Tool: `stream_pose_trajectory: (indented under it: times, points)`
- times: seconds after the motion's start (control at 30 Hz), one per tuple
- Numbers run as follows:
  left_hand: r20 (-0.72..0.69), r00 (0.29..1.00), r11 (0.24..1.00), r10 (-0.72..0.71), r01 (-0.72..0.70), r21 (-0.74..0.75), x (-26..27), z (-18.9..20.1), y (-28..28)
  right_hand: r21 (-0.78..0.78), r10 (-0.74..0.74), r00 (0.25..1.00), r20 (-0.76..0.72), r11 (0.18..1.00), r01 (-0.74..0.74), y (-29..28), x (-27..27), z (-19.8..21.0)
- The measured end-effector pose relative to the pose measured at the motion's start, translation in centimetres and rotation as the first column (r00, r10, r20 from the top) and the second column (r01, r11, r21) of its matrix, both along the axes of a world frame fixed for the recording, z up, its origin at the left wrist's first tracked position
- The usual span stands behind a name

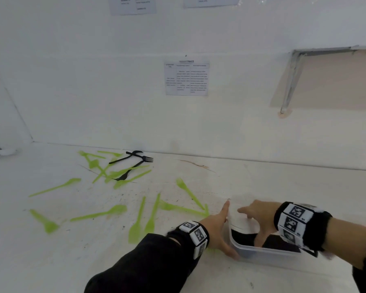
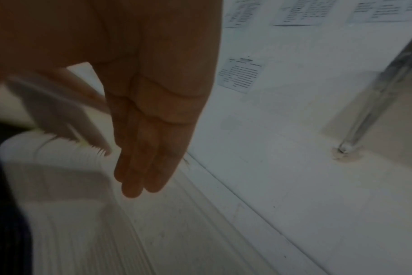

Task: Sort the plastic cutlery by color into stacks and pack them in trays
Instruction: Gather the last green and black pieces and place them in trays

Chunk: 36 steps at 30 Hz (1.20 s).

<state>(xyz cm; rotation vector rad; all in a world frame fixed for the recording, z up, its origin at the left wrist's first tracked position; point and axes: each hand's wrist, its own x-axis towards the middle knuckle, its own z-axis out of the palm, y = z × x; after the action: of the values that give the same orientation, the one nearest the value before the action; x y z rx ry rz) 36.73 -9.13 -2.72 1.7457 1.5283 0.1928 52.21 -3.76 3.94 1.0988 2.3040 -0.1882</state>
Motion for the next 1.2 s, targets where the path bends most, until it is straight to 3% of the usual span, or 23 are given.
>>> stream_pose_trajectory:
  times: [0.27,0.43,0.67,0.77,0.9,1.03,1.2]
  points:
    - [-0.021,0.999,0.993,0.039,-0.037,0.112,-3.0,2.8,-0.6,0.103,0.004,0.971,-0.238,0.994,0.021,0.2,-3.9,4.1]
    - [-0.042,0.978,0.953,0.202,-0.187,0.238,-10.9,3.7,-0.8,0.05,-0.006,0.932,-0.362,0.998,0.026,0.5,-10.3,4.3]
    - [-0.245,0.882,0.892,0.403,-0.319,0.319,-23.9,2.8,-1.3,-0.094,-0.09,0.819,-0.567,0.995,0.044,3.4,-24.9,1.7]
    - [-0.276,0.85,0.877,0.45,-0.362,0.315,-28.2,2.9,-0.9,0.014,-0.035,0.823,-0.566,0.999,0.052,5.9,-31.4,0.1]
    - [-0.287,0.84,0.87,0.46,-0.362,0.335,-33.1,3.1,1.2,0.005,-0.056,0.833,-0.55,0.997,0.071,8.7,-37.7,-1.5]
    - [-0.299,0.842,0.866,0.45,-0.329,0.377,-36.9,3.4,4.4,-0.021,-0.073,0.849,-0.524,0.997,0.073,11.6,-41.0,-3.7]
    - [-0.279,0.848,0.86,0.45,-0.328,0.39,-39.9,3.0,8.8,-0.024,-0.067,0.931,-0.36,0.998,0.062,12.8,-43.0,-4.5]
